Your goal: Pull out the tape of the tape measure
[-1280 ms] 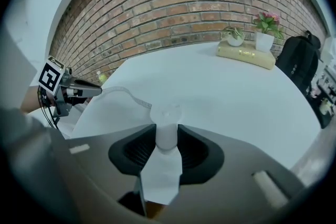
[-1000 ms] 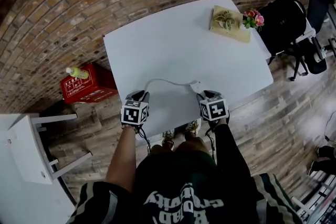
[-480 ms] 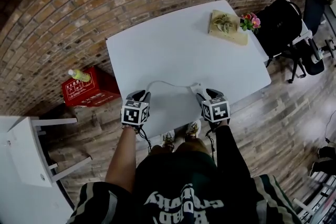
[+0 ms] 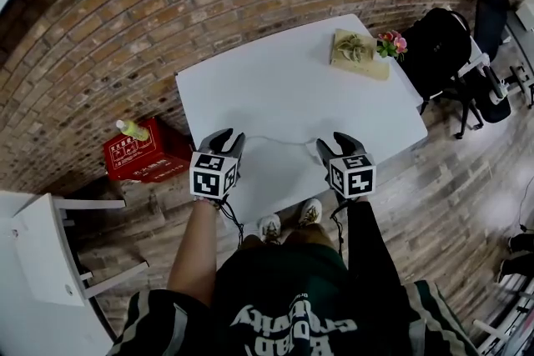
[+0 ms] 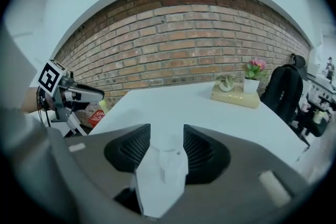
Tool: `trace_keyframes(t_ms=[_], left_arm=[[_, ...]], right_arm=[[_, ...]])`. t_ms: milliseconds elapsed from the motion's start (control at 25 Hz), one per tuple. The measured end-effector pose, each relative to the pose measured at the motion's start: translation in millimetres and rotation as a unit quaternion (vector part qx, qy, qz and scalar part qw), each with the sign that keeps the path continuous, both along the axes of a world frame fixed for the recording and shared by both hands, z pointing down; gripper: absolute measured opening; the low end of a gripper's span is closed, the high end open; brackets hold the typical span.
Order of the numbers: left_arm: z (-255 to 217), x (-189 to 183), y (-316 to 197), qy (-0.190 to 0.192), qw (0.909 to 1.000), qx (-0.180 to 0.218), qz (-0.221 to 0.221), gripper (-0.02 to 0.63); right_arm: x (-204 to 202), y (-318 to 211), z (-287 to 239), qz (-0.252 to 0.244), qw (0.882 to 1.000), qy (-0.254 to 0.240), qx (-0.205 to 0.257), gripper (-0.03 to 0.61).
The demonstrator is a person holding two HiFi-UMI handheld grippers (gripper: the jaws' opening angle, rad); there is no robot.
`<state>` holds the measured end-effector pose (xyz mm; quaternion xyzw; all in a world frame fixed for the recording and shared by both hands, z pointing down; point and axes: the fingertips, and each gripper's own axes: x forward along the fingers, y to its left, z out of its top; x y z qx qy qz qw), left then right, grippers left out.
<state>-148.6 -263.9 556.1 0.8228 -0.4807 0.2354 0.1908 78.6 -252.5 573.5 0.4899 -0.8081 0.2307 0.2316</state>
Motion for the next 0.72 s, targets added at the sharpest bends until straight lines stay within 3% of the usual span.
trace_keyframes(t_ms=[320,560,720], left_arm=[[-110.1,11.7,-10.6,0.042,0.9903,0.131,0.019,0.132],[-178.5,21.4,0.0,0.037,0.9709,0.232,0.043,0.155],[-207.4,25.7,12.7,0.034,0.9586,0.278,0.051,0.172]], right_arm=[[-3.1,-5.9,-82.2,0.019,0.994,-0.016,0.109,0.212],[-7.2,3.2,-144.5,0.029,0.976,-0.008,0.214,0.213],[-7.6,17.6,-178.7,0.042,0.963,-0.011,0.267,0.213]])
